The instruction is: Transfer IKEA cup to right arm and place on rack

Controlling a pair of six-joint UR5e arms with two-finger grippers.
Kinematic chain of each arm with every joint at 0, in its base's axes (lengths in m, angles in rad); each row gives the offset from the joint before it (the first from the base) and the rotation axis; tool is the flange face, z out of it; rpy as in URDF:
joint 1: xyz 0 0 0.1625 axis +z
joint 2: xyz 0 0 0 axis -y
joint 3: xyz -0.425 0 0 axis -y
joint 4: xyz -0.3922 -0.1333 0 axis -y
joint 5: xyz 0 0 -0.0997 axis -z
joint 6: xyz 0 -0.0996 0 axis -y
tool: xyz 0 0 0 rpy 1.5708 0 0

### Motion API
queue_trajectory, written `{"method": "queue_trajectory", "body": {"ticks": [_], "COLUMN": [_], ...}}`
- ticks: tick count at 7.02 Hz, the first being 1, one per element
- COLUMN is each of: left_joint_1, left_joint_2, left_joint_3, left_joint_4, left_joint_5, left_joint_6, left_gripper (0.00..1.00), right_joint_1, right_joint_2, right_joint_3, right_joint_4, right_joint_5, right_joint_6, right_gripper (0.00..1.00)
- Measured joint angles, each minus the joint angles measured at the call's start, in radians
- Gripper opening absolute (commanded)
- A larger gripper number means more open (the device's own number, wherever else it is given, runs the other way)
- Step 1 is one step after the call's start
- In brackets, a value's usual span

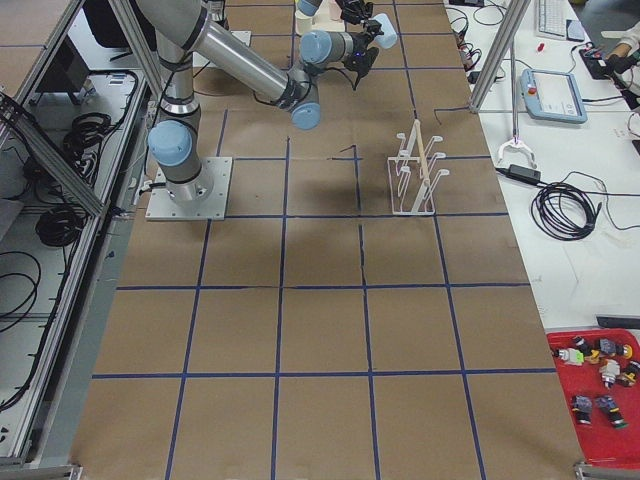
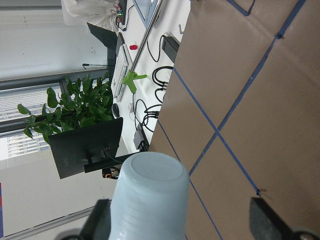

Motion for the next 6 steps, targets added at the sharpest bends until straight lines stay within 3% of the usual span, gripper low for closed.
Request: {"method": "queue_trajectory", "body": {"ticks": [6], "left_joint_1": [0.0], "left_joint_2": [0.008], "left_joint_3": [0.001], "left_joint_4": [0.0], "left_joint_5": [0.001], "left_joint_6": [-0.01], "left_gripper": [0.06], "right_joint_1": [0.047], "right_joint_2": [0.093], "right_joint_3": [-0.1], "right_joint_4": [-0.024], "right_joint_5": [-0.004], "right_joint_6": [0.115], "right_gripper": [0.96]}}
